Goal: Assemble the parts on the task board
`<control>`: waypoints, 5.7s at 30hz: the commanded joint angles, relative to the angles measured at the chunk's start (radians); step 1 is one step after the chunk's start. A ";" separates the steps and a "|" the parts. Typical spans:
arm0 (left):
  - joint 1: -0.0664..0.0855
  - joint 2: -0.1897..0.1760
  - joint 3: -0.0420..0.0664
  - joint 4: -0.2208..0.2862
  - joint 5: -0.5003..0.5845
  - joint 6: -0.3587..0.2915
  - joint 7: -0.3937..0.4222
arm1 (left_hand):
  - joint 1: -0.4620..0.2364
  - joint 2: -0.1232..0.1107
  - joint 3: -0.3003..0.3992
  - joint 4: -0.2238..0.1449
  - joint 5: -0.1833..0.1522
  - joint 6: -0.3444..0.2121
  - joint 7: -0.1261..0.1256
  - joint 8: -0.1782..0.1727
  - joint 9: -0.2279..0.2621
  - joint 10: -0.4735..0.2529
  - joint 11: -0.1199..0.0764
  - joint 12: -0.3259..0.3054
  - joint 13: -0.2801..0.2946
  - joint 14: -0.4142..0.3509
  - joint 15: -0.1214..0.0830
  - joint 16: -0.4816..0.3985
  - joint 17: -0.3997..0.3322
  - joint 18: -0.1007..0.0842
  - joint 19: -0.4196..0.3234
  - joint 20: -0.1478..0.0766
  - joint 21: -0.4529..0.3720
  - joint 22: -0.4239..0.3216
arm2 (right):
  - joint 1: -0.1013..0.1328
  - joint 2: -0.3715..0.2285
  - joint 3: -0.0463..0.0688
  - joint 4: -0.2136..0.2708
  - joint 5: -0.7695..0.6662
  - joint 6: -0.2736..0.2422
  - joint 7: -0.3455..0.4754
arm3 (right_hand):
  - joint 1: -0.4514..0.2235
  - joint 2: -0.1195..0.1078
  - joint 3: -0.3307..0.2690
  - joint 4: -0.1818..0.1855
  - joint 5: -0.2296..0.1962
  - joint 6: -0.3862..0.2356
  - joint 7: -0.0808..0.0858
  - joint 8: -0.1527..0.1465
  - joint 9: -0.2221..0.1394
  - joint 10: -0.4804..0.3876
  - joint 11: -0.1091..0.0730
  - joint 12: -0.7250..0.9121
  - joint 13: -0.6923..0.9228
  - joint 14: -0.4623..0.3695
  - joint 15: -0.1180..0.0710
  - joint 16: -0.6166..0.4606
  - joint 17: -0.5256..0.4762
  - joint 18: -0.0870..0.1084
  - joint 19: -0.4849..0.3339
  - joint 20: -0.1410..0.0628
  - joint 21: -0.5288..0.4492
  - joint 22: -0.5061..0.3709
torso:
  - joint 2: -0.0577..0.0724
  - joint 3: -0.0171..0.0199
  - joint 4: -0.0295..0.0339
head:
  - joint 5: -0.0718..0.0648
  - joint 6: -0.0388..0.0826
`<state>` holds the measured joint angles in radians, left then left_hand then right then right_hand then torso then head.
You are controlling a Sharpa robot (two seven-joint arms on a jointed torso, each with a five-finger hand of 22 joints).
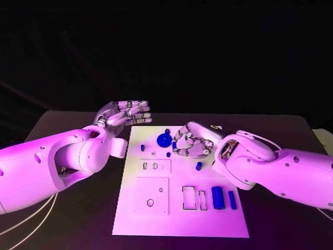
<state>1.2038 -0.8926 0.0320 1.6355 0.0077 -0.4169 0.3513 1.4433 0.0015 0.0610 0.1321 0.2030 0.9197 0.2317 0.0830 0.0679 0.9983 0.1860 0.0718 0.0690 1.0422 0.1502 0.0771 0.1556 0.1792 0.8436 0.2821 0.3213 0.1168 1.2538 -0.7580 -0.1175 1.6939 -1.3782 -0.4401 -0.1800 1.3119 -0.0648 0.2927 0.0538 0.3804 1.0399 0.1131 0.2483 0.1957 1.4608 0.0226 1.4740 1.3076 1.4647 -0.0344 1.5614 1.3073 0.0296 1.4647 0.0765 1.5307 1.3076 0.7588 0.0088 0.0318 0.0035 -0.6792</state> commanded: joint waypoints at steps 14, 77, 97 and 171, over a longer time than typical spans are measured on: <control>-0.001 0.009 0.000 -0.018 0.000 0.023 -0.009 | 0.001 0.003 -0.001 -0.007 0.001 0.002 0.000 -0.005 0.001 -0.002 0.000 -0.003 0.000 -0.006 -0.003 -0.005 0.001 0.003 -0.010 0.000 -0.006 -0.001 | -0.068 0.139 -0.011 -0.089 -0.177 0.030 -0.107 | -0.008 0.006 0.003 0.005 0.000 0.000 -0.011 0.018 0.035 0.003 0.003 -0.002 0.139 0.102 -0.005 0.002 0.246 -0.015 0.068 -0.005 -0.003 0.220 | -0.007 -0.0008 0.0005 | 0.028 -0.015; -0.001 -0.002 0.000 -0.012 0.000 0.028 -0.010 | -0.009 0.005 -0.004 -0.002 0.000 0.002 0.002 -0.006 0.001 -0.003 0.001 -0.004 0.000 -0.012 -0.001 -0.010 0.002 0.002 -0.013 0.002 -0.008 -0.003 | -0.098 0.186 -0.016 -0.115 -0.297 0.132 -0.161 | -0.023 -0.037 -0.013 -0.004 -0.049 -0.030 0.003 0.007 0.039 -0.021 0.014 -0.024 0.116 0.098 0.004 -0.005 0.231 -0.010 0.054 0.002 -0.020 0.206 | -0.005 0.0004 -0.0023 | 0.029 -0.031; -0.001 -0.002 0.000 -0.014 0.000 0.028 -0.011 | -0.009 0.004 -0.004 -0.003 0.000 0.001 0.002 -0.007 0.001 -0.004 0.001 -0.004 -0.001 -0.013 0.000 -0.011 0.002 0.002 -0.014 0.002 -0.008 -0.003 | -0.099 0.191 -0.016 -0.110 -0.325 0.098 -0.182 | -0.050 -0.064 -0.035 0.009 -0.070 -0.078 0.024 -0.018 0.032 -0.059 0.033 -0.057 0.081 0.093 0.019 -0.015 0.212 -0.004 0.038 0.015 -0.040 0.189 | -0.004 0.0005 -0.0012 | 0.028 -0.028; 0.095 0.204 -0.071 -0.162 -0.968 0.547 -0.991 | -0.288 0.070 -0.275 0.160 0.000 0.167 -0.178 0.257 0.427 0.274 -0.202 0.801 0.773 0.451 -0.223 1.222 1.113 -0.052 0.339 -0.239 0.952 0.802 | 0.079 -0.235 0.007 0.000 0.206 -0.093 0.008 | -0.031 -0.055 -0.232 0.136 -0.045 -0.107 0.021 0.030 0.053 -0.119 0.032 -0.111 0.010 0.073 0.019 -0.064 0.132 0.019 -0.020 0.018 -0.134 0.126 | -0.050 0.0137 -0.0002 | 0.039 -0.063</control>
<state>1.2973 -0.6937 -0.0392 1.4778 -0.9431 0.0913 -0.6242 1.1561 0.0592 -0.2080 0.2934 0.2030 1.0937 0.0540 0.3360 0.4938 1.2785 -0.0159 0.8753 0.8432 1.4657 -0.0663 1.3046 1.2700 0.1473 1.1832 0.0428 1.2692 0.9182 1.3323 -0.9936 -0.1106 1.6942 -1.1689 -0.5481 -0.1609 1.2911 -0.1174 0.0677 0.1880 0.3314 0.9329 0.1319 0.2744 0.2475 1.3407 0.0599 1.3690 1.3075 1.4685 -0.0091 1.5010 1.3076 0.0297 1.4537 0.0946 1.3996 1.3075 0.7091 0.0226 0.0315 0.0426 -0.7412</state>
